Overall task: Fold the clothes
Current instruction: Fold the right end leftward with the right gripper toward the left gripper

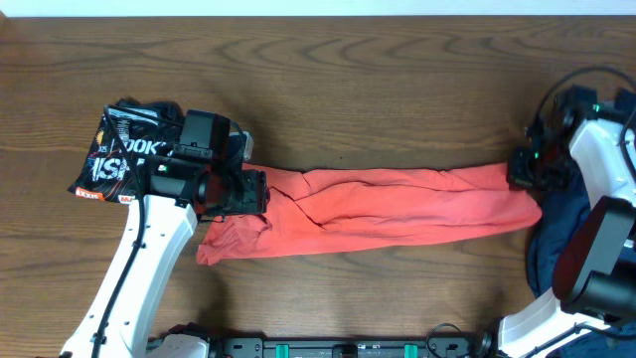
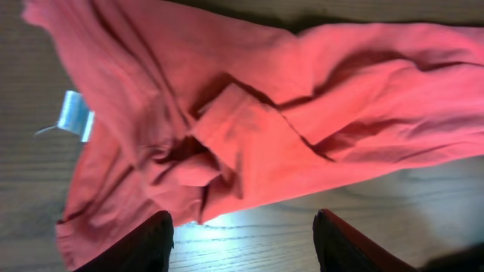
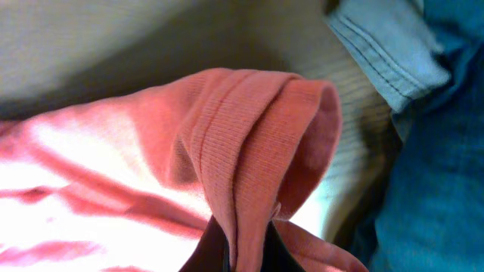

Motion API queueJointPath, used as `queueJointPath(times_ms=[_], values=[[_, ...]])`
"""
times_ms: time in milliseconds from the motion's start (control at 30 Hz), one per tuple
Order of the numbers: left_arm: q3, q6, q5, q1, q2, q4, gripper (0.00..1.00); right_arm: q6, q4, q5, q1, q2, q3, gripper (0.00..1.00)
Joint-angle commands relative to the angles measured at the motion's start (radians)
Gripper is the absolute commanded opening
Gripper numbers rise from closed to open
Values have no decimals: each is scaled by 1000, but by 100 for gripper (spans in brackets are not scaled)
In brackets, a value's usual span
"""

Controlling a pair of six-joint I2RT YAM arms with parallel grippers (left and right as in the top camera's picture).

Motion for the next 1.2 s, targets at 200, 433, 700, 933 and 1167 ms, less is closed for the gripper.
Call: queueJointPath(times_ms=[200, 433, 700, 933, 1167], values=[[17, -73, -76, 4, 4, 32, 67, 186, -138, -3, 304, -51, 24, 1], [17, -72, -76, 4, 4, 31, 67, 333, -45, -58, 534, -50, -68, 1], [17, -72, -76, 4, 4, 27, 68, 408, 164, -130, 717, -50, -123, 8], [17, -72, -75, 4, 4, 27, 68, 408, 305, -132, 806, -50, -124, 68], [17, -72, -76, 4, 4, 20, 72, 360, 285, -35, 810, -51, -122, 59]])
